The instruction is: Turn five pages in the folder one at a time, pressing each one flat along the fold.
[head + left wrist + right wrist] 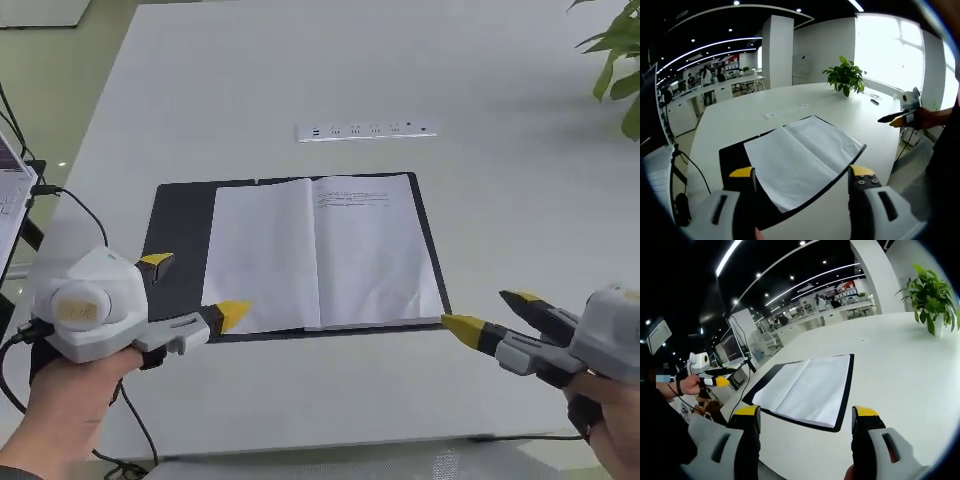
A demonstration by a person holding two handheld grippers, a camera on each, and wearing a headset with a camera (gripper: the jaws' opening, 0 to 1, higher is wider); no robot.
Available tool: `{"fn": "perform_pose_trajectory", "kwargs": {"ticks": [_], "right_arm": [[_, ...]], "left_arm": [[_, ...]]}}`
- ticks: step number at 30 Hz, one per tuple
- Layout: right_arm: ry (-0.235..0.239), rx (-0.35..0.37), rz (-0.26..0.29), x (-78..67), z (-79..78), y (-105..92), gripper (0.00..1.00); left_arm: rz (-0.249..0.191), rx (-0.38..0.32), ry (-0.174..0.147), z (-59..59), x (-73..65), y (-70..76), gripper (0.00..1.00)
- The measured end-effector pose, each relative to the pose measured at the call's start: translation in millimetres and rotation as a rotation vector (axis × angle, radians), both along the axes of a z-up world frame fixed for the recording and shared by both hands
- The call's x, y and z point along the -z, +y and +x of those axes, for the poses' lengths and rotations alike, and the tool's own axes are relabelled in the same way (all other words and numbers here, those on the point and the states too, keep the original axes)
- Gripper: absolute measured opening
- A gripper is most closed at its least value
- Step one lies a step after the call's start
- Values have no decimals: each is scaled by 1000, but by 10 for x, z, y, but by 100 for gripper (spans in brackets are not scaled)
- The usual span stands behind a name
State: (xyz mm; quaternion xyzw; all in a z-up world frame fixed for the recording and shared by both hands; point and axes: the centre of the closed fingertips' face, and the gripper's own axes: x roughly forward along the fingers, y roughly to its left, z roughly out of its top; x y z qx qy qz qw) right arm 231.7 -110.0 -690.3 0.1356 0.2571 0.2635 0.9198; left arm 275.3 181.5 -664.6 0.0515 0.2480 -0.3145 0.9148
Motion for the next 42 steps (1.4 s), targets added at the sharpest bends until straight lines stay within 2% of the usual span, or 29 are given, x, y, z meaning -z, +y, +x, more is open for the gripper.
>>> {"fn": "perform_pose_trajectory", "kwargs": {"ticks": [6, 8, 14, 19, 25, 28, 33, 38, 42], "right_arm": [[7, 14, 8, 23, -39, -29, 74], [8, 15, 7, 27, -55, -37, 74], [14, 31, 19, 66, -66, -130, 74], [30, 22, 3, 152, -100, -196, 74], [28, 29, 18, 139, -132, -249, 74], [19, 37, 28, 118, -136, -275, 73], [18, 54, 51, 112, -140, -299, 73], [22, 50, 55, 168, -177, -322, 73], [35, 44, 48, 212, -201, -352, 73]], "left_arm": [[-4, 32, 17, 38, 56, -196, 74], [-6, 49, 13, 48, 47, -284, 74], [4, 118, 21, 97, 77, -593, 74], [5, 168, 26, 159, 100, -850, 73], [2, 209, 30, 243, 110, -1110, 72], [25, 241, 32, 271, 157, -1251, 72], [28, 272, 36, 355, 195, -1505, 72], [23, 301, 36, 465, 225, -1784, 72], [17, 322, 41, 510, 276, -1979, 72]]}}
